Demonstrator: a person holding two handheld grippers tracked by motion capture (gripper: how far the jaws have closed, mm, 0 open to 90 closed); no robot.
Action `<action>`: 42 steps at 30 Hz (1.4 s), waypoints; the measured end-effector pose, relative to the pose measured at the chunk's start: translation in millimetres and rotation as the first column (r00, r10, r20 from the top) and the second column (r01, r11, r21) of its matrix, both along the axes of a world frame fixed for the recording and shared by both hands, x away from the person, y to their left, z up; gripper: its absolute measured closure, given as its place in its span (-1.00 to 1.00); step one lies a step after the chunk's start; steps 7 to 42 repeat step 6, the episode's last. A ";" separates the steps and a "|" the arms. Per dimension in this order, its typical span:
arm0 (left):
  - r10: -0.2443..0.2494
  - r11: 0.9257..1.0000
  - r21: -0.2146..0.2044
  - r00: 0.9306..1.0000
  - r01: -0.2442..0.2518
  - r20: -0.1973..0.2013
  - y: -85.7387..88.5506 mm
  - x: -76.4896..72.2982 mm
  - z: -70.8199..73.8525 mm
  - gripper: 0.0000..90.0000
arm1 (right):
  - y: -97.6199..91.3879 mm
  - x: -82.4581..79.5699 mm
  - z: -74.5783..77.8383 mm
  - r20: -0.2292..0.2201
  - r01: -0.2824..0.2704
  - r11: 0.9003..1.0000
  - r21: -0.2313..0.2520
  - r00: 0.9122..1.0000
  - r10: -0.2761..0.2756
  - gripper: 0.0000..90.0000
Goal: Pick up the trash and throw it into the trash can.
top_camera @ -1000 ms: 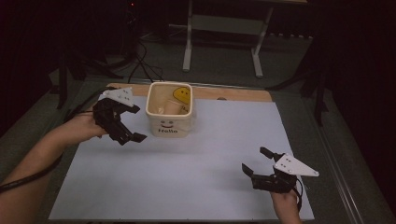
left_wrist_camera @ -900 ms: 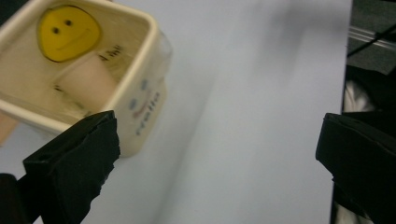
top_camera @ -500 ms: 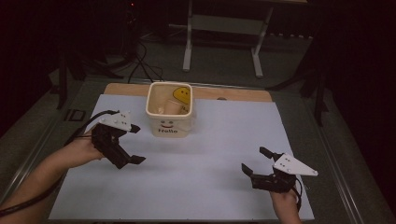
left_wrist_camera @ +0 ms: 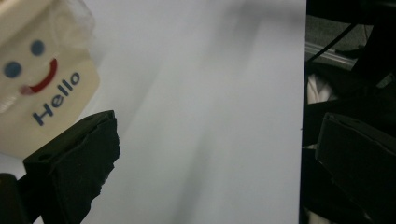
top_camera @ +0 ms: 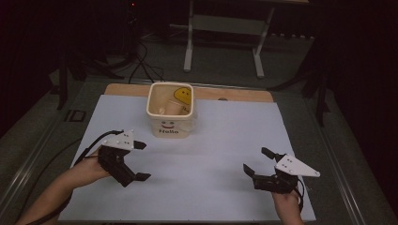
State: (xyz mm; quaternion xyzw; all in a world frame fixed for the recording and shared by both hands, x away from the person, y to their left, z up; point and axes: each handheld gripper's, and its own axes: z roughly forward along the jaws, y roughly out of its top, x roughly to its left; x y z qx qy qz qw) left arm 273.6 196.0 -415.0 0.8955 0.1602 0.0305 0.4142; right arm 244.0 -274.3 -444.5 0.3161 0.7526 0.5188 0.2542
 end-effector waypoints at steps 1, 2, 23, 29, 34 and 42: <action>0.003 1.000 -0.002 1.000 -0.003 -0.008 0.1 0.1 -3.4 -0.99 | 0.1 -0.1 0.1 0.000 -0.001 1.000 -0.001 1.000 0.001 -0.72; 0.003 1.000 -0.002 1.000 -0.003 -0.008 0.1 0.1 -3.4 -0.99 | 0.1 -0.1 0.1 0.000 -0.001 1.000 -0.001 1.000 0.001 -0.72; 0.011 1.000 -0.023 1.000 -0.011 -0.024 0.9 -0.5 -14.2 -0.99 | 0.4 -0.1 -0.2 -0.001 -0.001 1.000 -0.003 1.000 0.001 -0.72; 0.011 1.000 -0.023 1.000 -0.011 -0.024 0.9 -0.5 -14.2 -0.99 | 0.4 -0.1 -0.2 -0.001 -0.001 1.000 -0.003 1.000 0.001 -0.72; 0.011 1.000 -0.023 1.000 -0.011 -0.024 0.9 -0.5 -14.2 -0.99 | 0.4 -0.1 -0.2 -0.001 -0.001 1.000 -0.003 1.000 0.001 -0.72; 0.011 1.000 -0.023 1.000 -0.011 -0.024 0.9 -0.5 -14.2 -0.99 | 0.4 -0.1 -0.2 -0.001 -0.001 1.000 -0.003 1.000 0.001 -0.72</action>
